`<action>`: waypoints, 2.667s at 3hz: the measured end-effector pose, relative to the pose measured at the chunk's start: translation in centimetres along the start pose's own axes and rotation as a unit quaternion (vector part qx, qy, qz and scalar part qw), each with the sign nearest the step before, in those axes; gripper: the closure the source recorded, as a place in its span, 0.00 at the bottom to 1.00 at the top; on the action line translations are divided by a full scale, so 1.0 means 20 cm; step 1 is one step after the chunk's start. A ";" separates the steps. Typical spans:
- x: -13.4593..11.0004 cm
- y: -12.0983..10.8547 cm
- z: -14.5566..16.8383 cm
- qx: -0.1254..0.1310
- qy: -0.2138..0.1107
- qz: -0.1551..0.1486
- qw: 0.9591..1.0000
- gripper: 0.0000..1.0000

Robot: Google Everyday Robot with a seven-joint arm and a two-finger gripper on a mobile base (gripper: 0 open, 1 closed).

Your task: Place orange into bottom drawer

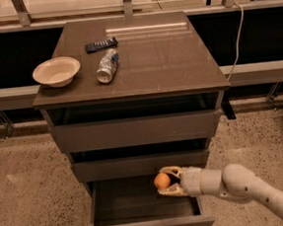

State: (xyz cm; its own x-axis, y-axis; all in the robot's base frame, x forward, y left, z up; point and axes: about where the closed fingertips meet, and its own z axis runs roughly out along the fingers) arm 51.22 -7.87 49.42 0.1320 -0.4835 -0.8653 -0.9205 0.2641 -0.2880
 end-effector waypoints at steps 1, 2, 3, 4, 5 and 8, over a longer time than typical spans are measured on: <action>0.37 0.24 0.17 -0.027 -0.013 0.027 0.999 1.00; 0.41 0.33 0.24 -0.031 -0.026 0.048 0.998 1.00; 0.39 0.31 0.22 -0.030 -0.024 0.043 0.998 1.00; 0.47 0.29 0.33 -0.040 -0.027 0.055 0.997 1.00; 0.70 0.32 0.66 -0.058 -0.042 0.084 0.994 1.00; 1.06 0.20 0.90 -0.043 0.000 0.122 0.992 0.50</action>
Offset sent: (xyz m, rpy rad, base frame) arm -0.0175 0.0039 -0.0713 0.0266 0.0466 0.0249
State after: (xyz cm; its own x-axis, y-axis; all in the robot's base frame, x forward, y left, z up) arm 56.99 -2.08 22.66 -0.0981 -0.4136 -0.9051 -0.9530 0.3011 -0.0343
